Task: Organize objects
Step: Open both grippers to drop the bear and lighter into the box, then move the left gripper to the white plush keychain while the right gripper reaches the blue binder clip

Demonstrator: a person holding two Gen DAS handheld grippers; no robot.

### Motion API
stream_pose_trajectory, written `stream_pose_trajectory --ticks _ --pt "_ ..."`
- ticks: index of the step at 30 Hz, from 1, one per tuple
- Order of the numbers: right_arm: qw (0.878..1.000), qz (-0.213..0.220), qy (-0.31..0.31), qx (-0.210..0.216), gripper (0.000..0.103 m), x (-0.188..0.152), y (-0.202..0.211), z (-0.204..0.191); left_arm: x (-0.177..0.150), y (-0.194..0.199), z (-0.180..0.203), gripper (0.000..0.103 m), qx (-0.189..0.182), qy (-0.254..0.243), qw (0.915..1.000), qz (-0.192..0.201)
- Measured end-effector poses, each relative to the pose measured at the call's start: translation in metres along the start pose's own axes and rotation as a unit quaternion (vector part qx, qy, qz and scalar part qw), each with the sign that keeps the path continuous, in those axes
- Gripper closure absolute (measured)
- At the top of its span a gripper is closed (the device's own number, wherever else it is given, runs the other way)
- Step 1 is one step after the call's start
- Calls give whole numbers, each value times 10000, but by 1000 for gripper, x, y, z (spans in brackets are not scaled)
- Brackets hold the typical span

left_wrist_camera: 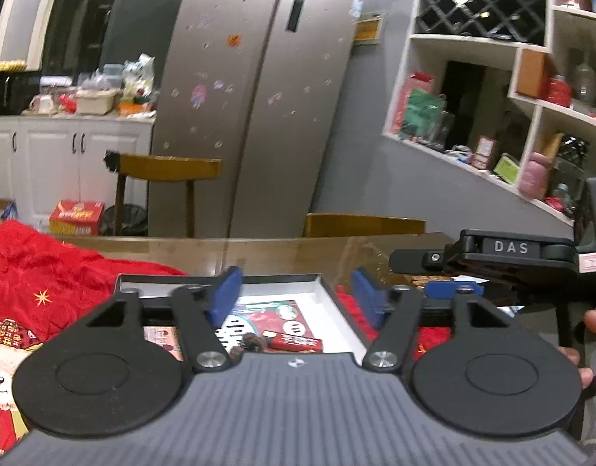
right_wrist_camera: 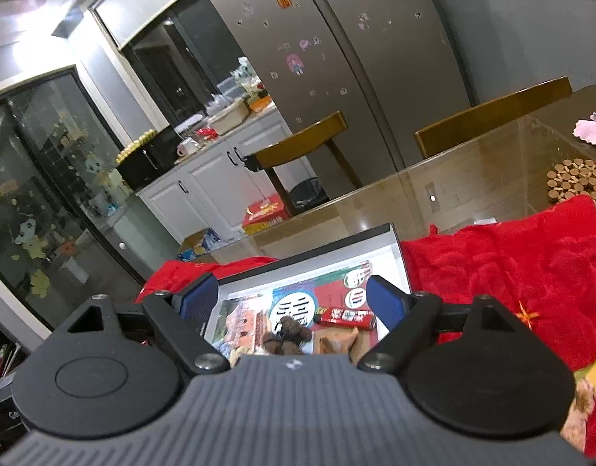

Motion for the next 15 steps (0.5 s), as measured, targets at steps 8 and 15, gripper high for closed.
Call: stream_pose_trajectory --ticks 8,15 --pt "9996 206 -66 -162 13 -53 32 13 -50 48 38 32 -62 -451 9989 -49" --pt "9978 162 -173 -622 13 -110 35 35 -121 43 43 32 93 -973 9944 -410"
Point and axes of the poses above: each gripper's, at about its wrist camera, not at the fingertips, and y roughly against the way its jaws point, z to its right, x to its top, the point moved 7 cm from there along -y, roughly the way its jaws point, and after that the axes turned 3 degrees about z, right-handed, at the moved point
